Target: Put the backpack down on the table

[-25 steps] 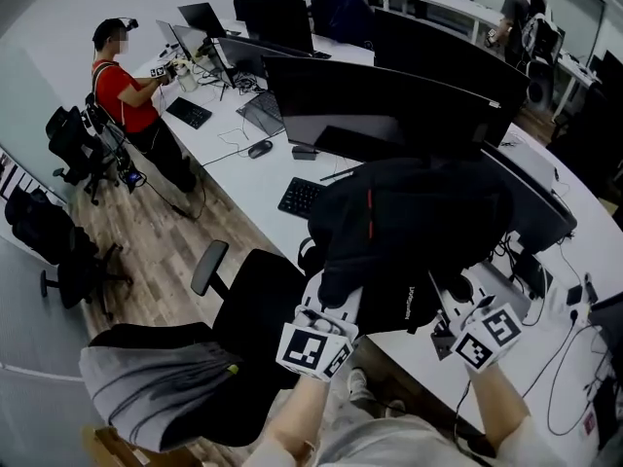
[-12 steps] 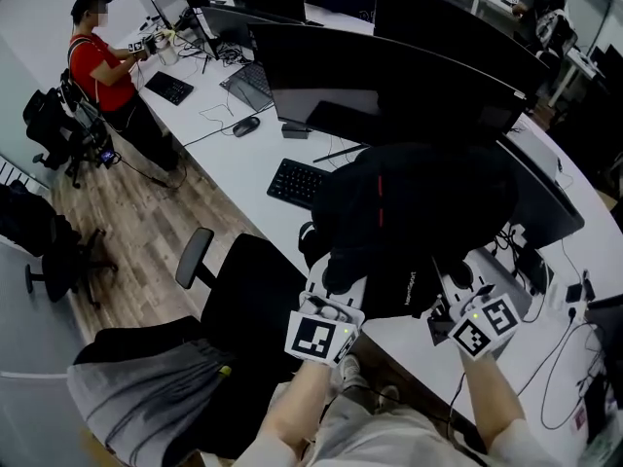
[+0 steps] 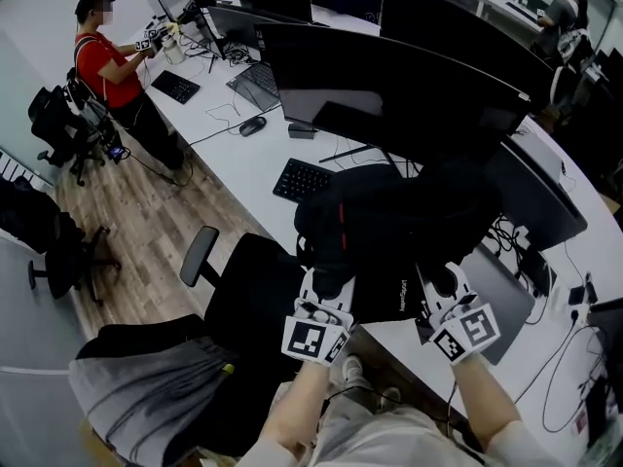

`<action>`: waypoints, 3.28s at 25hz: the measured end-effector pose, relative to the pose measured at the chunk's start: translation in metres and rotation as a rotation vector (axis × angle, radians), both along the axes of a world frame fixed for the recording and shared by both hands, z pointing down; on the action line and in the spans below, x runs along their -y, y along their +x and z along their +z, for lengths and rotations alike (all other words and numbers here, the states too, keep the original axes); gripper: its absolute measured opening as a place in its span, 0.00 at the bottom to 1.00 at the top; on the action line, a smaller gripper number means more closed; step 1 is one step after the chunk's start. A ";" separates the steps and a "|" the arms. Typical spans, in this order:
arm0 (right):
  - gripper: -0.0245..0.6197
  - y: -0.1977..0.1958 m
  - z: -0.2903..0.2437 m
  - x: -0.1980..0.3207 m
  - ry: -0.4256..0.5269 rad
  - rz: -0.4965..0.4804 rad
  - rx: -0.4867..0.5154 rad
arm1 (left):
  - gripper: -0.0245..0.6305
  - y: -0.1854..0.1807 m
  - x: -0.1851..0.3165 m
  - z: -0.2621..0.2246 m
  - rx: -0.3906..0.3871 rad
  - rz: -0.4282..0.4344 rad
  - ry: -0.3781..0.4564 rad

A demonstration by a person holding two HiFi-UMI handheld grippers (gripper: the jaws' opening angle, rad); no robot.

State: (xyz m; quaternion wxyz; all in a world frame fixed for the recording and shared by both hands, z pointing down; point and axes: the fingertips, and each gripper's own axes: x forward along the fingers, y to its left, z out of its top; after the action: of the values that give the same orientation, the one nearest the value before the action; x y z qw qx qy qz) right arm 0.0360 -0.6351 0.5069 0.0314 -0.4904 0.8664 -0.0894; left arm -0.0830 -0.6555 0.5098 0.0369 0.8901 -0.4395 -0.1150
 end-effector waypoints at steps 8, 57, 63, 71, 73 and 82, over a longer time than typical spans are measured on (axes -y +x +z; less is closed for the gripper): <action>0.10 -0.003 0.008 -0.025 0.023 -0.010 -0.028 | 0.13 -0.003 -0.023 0.009 0.069 0.014 0.006; 0.10 0.084 -0.003 -0.269 0.102 0.157 0.001 | 0.05 -0.088 -0.239 0.025 0.090 -0.225 -0.059; 0.10 0.094 -0.003 -0.359 0.098 0.136 -0.021 | 0.05 -0.073 -0.338 0.016 0.091 -0.220 -0.072; 0.10 0.087 -0.001 -0.477 0.072 0.075 -0.022 | 0.05 -0.062 -0.462 0.018 0.101 -0.186 -0.099; 0.10 0.086 0.002 -0.498 0.064 0.068 -0.022 | 0.05 -0.060 -0.483 0.017 0.110 -0.177 -0.098; 0.10 0.094 0.004 -0.547 0.050 0.101 0.058 | 0.05 -0.052 -0.528 -0.018 0.184 -0.154 -0.053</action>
State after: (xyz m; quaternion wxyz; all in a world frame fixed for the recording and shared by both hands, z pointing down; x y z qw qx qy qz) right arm 0.1302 -0.0879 0.5108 0.0733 -0.5297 0.8412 -0.0802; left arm -0.1353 -0.1274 0.4917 0.0110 0.8593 -0.5108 -0.0238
